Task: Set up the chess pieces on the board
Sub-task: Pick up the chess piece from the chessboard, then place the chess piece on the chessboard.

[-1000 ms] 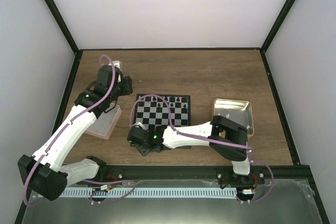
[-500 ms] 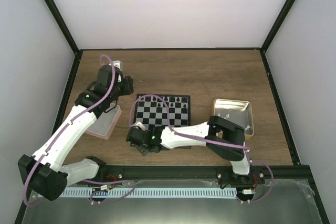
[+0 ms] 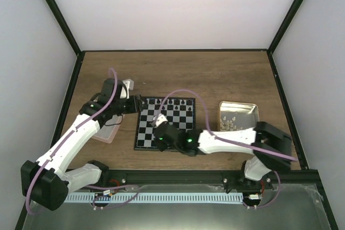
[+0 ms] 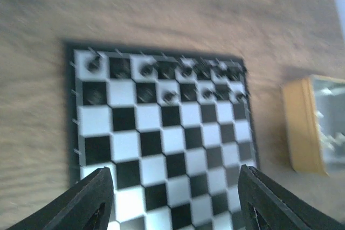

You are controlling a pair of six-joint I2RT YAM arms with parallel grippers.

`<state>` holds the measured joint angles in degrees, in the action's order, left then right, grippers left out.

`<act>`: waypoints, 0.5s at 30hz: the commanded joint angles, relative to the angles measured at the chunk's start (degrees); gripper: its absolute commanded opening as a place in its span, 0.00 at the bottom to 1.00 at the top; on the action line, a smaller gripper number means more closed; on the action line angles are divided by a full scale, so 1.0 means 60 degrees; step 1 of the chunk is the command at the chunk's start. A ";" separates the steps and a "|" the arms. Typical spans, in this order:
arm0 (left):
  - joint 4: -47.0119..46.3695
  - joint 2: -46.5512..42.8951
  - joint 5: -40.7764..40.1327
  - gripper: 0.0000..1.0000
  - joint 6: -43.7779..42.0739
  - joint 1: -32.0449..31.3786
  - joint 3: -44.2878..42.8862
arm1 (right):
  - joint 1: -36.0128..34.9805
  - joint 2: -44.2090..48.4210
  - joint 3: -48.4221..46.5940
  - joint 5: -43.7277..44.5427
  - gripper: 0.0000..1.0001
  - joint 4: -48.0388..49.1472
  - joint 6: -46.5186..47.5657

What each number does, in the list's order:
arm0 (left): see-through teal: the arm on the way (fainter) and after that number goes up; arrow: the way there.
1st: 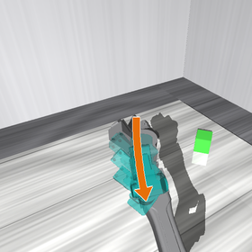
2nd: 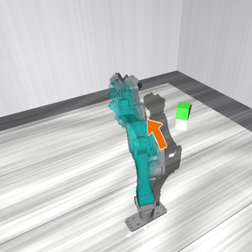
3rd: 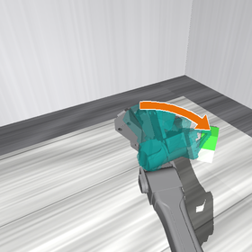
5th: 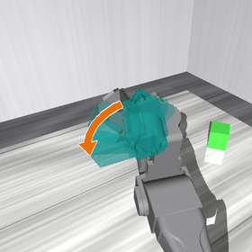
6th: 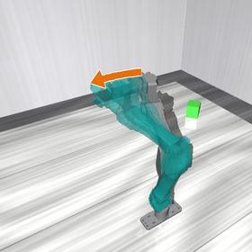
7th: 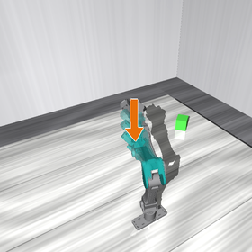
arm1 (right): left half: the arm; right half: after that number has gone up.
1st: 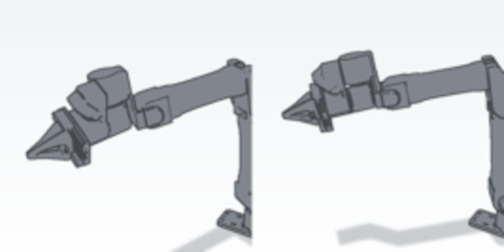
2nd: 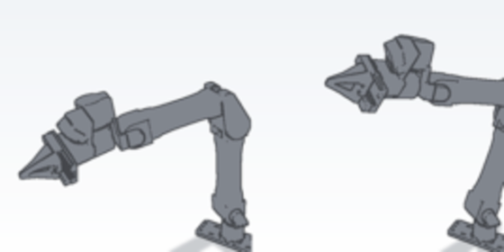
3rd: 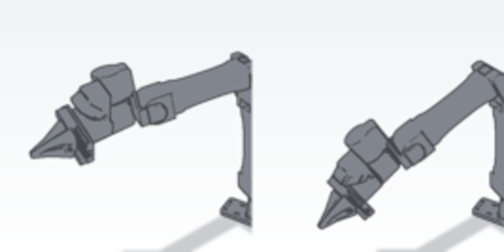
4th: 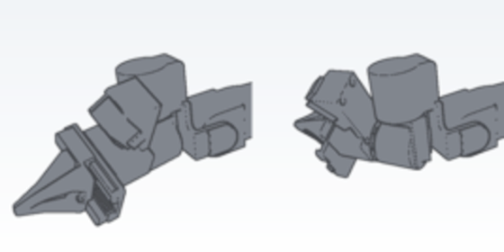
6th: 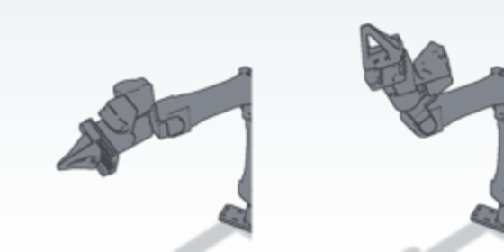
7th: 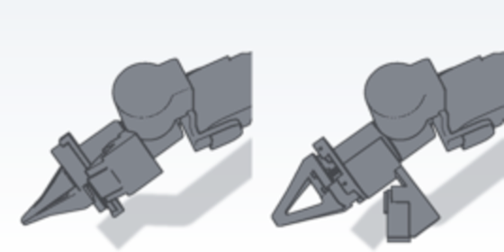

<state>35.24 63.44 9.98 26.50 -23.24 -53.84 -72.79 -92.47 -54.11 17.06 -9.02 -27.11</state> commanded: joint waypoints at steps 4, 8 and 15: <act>-0.0676 -0.0622 0.4892 0.67 0.0971 0.0036 0.0921 | 0.0494 0.2715 0.2456 -0.0359 0.17 0.4535 0.1922; -0.1798 -0.1200 0.6222 0.71 0.2043 0.0036 0.1602 | 0.0589 0.3202 0.2849 -0.0245 0.17 0.5320 0.2628; -0.2740 -0.1338 0.7012 0.63 0.2919 0.0024 0.2507 | 0.0605 0.3371 0.2939 -0.0498 0.17 0.6165 0.3122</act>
<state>22.92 55.35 46.89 40.49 -23.24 -40.36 -69.45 -73.45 -36.58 14.72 21.54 -11.73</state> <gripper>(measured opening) 0.675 0.175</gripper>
